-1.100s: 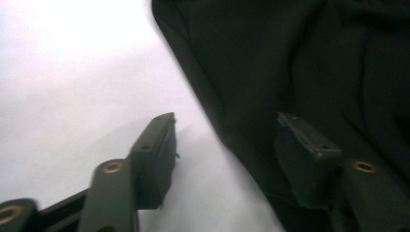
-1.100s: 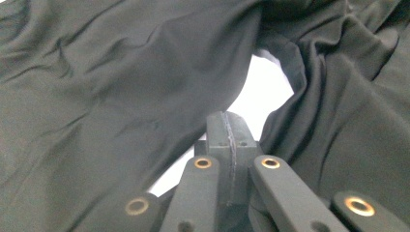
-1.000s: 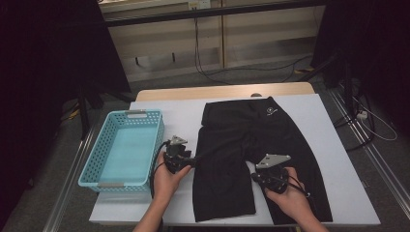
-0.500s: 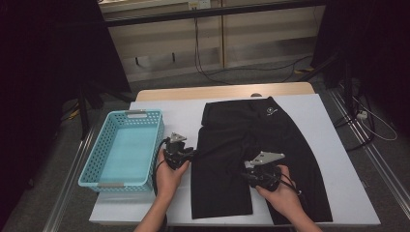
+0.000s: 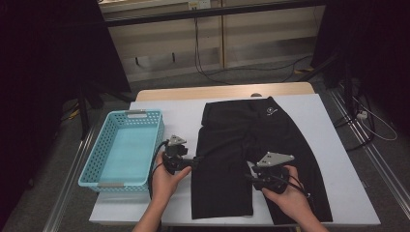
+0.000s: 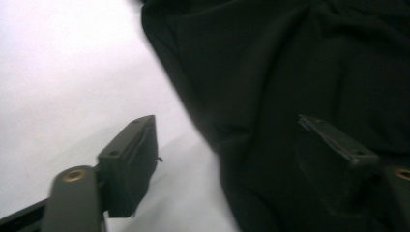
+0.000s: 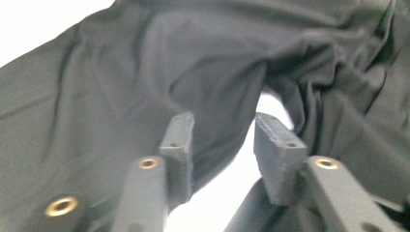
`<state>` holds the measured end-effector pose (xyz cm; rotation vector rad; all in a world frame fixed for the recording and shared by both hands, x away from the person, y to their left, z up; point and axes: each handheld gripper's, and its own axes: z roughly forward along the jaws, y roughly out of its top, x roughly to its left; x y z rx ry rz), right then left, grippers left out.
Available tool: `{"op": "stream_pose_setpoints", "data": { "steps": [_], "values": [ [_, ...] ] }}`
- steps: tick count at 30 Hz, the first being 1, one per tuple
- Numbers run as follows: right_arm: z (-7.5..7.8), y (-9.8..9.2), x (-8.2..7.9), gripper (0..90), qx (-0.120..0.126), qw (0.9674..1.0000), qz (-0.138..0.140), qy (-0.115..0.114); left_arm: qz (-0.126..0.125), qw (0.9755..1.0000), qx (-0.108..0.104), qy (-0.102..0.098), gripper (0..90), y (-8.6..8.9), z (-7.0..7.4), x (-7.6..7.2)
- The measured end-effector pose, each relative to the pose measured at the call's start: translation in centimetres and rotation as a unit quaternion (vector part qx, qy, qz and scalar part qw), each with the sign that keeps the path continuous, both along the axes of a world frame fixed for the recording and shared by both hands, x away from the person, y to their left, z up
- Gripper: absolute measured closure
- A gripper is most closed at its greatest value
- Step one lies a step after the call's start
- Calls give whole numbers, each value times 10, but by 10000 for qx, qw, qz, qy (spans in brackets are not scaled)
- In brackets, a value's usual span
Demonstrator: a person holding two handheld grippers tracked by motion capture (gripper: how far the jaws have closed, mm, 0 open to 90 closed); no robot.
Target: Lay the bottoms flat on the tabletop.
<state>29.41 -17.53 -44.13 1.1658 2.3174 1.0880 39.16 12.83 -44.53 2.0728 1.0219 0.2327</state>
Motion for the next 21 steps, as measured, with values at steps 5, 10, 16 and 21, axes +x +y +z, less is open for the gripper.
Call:
{"op": "stream_pose_setpoints", "data": {
  "steps": [5, 10, 16, 21],
  "values": [
    [3, 1, 4, 402, 72, 9997, -10, -212, -132, 9998, 132, 108, 177, -3, -2, -3],
    [4, -4, 12, 285, 251, 9989, -180, -356, -110, 9998, 160, 55, 150, 0, 1, -4],
    [5, -9, 19, 206, 361, 9977, -420, -400, -123, 9997, 207, 47, 130, 4, 2, -8],
    [5, -10, 23, 179, 435, 9968, -540, -388, -142, 9996, 220, 74, 113, 5, 1, -12]
  ]
}}
